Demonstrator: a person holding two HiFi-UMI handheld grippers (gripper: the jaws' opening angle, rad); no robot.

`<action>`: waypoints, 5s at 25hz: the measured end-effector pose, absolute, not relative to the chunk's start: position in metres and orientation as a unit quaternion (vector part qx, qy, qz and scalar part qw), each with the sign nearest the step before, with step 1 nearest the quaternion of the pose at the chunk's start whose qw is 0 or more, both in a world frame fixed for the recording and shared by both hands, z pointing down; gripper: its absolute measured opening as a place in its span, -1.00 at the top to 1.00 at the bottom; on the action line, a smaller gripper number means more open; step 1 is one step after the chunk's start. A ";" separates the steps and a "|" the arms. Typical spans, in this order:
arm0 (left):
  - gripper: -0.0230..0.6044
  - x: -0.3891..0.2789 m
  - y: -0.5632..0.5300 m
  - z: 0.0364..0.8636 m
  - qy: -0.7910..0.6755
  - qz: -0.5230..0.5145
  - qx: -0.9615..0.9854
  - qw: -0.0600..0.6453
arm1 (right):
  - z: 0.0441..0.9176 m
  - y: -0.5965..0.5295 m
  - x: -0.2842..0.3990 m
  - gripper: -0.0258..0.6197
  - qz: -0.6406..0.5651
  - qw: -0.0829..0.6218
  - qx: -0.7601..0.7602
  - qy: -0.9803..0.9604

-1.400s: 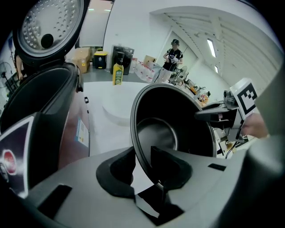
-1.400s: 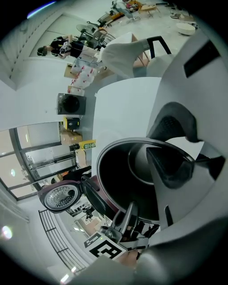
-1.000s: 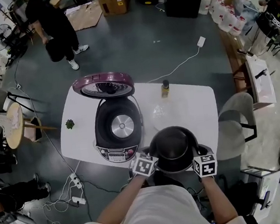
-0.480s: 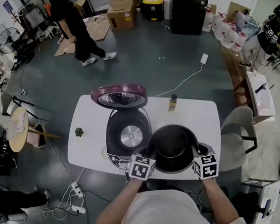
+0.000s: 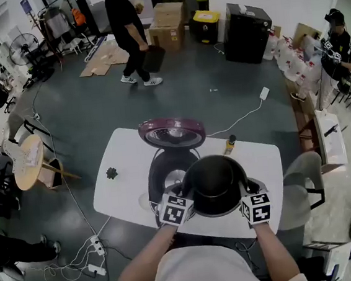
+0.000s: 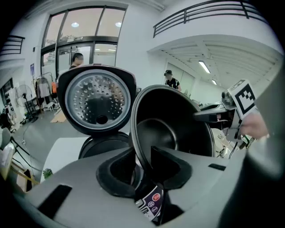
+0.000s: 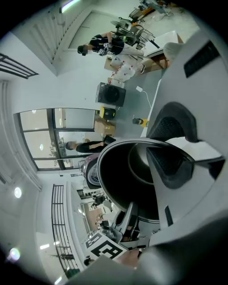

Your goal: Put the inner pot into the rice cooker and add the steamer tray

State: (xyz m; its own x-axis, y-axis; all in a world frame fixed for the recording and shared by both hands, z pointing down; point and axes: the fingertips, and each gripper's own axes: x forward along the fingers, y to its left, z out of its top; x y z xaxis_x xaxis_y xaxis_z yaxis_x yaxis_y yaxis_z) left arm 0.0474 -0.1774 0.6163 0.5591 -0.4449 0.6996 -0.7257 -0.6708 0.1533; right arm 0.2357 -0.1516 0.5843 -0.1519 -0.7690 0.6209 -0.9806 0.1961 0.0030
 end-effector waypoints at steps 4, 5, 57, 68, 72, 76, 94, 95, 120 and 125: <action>0.54 0.019 -0.190 0.613 -0.359 0.317 0.851 0.217 | 0.582 -0.169 0.208 0.74 0.199 0.255 0.589 -0.740; 0.54 0.012 -0.193 0.612 -0.363 0.315 0.850 0.218 | 0.582 -0.173 0.202 0.74 0.198 0.255 0.587 -0.742; 0.43 -0.107 -0.253 0.761 -0.336 0.476 0.788 0.199 | 0.731 -0.252 0.083 0.73 0.289 0.365 0.523 -0.714; 0.12 -0.116 -0.267 0.771 -0.363 0.498 0.779 0.117 | 0.741 -0.261 0.081 0.72 0.294 0.372 0.514 -0.715; 0.02 -0.118 -0.271 0.771 -0.360 0.495 0.781 0.121 | 0.744 -0.265 0.081 0.70 0.277 0.395 0.530 -0.697; 0.02 -0.117 -0.271 0.773 -0.354 0.495 0.783 0.126 | 0.742 -0.268 0.082 0.69 0.258 0.417 0.547 -0.679; -0.16 -0.120 -0.263 0.777 -0.323 0.478 0.804 0.146 | 0.743 -0.257 0.076 0.41 0.216 0.442 0.568 -0.660; -0.16 -0.120 -0.263 0.773 -0.321 0.472 0.808 0.148 | 0.741 -0.257 0.075 0.41 0.215 0.437 0.570 -0.662; -0.08 -0.090 -0.222 0.692 -0.265 0.370 0.875 0.164 | 0.673 -0.199 0.068 0.41 0.198 0.314 0.605 -0.704; -0.08 -0.076 -0.218 0.686 -0.255 0.366 0.880 0.164 | 0.671 -0.190 0.083 0.41 0.200 0.306 0.614 -0.700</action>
